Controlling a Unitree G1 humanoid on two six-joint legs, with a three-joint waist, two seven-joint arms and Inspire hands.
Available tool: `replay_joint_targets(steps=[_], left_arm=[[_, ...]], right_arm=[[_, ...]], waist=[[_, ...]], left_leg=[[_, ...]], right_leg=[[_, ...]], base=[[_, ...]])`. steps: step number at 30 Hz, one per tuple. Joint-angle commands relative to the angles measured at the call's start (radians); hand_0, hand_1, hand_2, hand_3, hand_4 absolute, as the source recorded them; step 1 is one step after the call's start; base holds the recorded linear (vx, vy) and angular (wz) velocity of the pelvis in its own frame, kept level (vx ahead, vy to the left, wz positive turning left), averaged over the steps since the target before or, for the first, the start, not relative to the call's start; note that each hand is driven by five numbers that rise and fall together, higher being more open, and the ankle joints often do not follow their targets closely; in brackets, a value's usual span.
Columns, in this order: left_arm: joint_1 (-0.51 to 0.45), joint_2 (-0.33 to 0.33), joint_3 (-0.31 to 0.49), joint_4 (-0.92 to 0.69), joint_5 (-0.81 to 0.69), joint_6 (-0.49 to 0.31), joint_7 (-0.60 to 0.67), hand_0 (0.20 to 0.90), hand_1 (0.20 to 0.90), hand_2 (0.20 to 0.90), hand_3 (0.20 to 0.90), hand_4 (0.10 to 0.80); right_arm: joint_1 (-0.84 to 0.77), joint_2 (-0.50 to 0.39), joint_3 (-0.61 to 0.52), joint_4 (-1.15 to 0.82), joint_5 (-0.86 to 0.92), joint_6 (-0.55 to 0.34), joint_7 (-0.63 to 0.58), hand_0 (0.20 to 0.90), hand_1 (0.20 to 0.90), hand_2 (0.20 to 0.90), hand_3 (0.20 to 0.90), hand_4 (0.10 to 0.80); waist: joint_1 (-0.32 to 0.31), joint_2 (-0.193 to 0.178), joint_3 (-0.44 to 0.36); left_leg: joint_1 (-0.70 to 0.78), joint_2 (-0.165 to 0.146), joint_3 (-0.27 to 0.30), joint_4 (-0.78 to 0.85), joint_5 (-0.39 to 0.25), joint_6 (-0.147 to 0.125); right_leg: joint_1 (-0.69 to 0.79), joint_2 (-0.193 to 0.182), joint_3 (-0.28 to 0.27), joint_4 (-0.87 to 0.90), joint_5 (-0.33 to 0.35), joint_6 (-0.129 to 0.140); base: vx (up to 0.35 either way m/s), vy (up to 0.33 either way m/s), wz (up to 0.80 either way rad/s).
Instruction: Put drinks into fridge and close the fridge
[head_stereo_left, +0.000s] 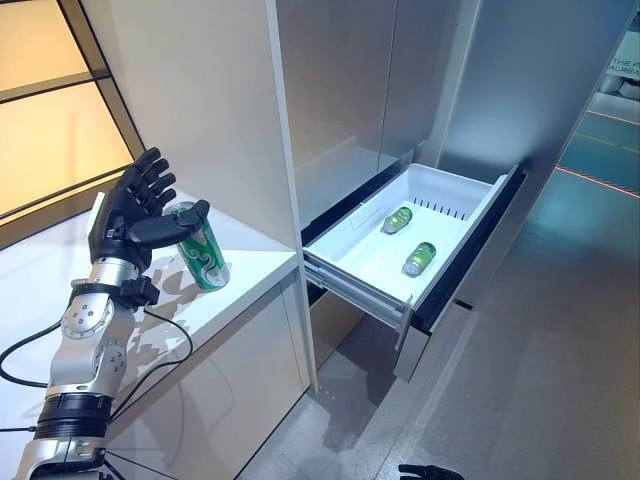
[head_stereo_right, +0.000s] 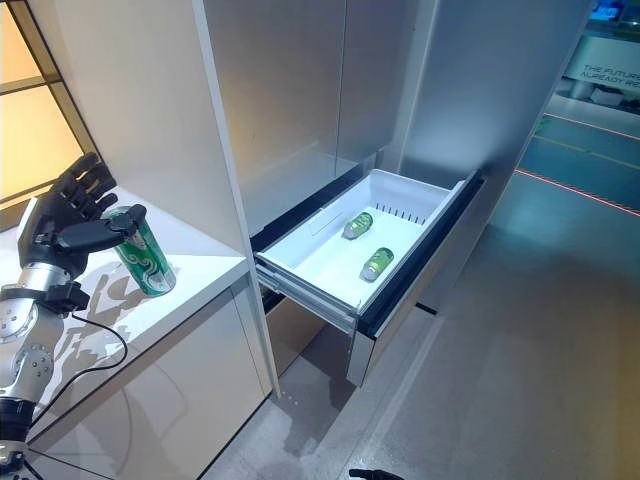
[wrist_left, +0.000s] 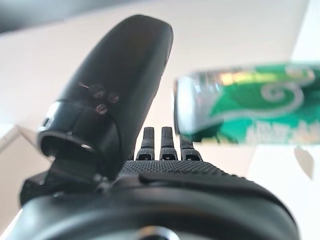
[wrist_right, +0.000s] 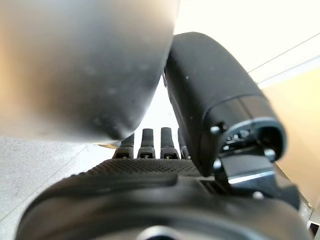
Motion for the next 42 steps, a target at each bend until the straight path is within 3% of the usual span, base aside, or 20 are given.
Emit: replay_joint_targets(steps=[1, 11, 22, 42], left_arm=[[-0.175, 0.033, 0.025, -0.107, -0.061, -0.053, -0.055, 0.9, 0.9, 0.9, 0.9, 0.8], [-0.173, 0.038, 0.032, -0.123, -0.07, -0.062, -0.054, 0.9, 0.9, 0.9, 0.9, 0.8], [-0.157, 0.056, 0.028, -0.085, 0.098, -0.057, 0.025, 0.9, 0.9, 0.9, 0.9, 0.8], [-0.137, 0.06, 0.032, -0.048, 0.114, -0.051, 0.058, 0.9, 0.9, 0.9, 0.9, 0.8]], right_arm=[[0.005, -0.045, 0.033, 0.053, -0.039, 0.001, 0.024, 0.9, 0.9, 0.9, 0.9, 0.8], [0.005, -0.044, 0.034, 0.056, -0.041, -0.001, 0.019, 0.9, 0.9, 0.9, 0.9, 0.8], [0.008, -0.043, 0.035, 0.052, -0.032, -0.003, 0.014, 0.9, 0.9, 0.9, 0.9, 0.8], [0.014, -0.048, 0.03, 0.042, -0.038, 0.002, 0.018, 0.9, 0.9, 0.9, 0.9, 0.8]], waist=[[0.009, 0.022, -0.01], [0.01, 0.025, -0.008], [0.009, 0.025, -0.004], [0.007, 0.021, -0.001]], left_leg=[[0.037, -0.012, 0.036, 0.008, -0.103, -0.004], [0.037, -0.013, 0.032, 0.009, -0.101, -0.003], [0.037, -0.015, 0.029, 0.011, -0.102, -0.001], [0.039, -0.015, 0.027, 0.011, -0.1, -0.002]], right_leg=[[-0.03, 0.025, -0.006, 0.06, -0.05, 0.033], [-0.029, 0.025, -0.006, 0.059, -0.049, 0.032], [-0.029, 0.026, -0.003, 0.06, -0.05, 0.031], [-0.028, 0.027, 0.001, 0.062, -0.048, 0.031]], base=[[0.0, 0.0, 0.0], [0.0, 0.0, 0.0], [0.0, 0.0, 0.0], [0.0, 0.0, 0.0]])
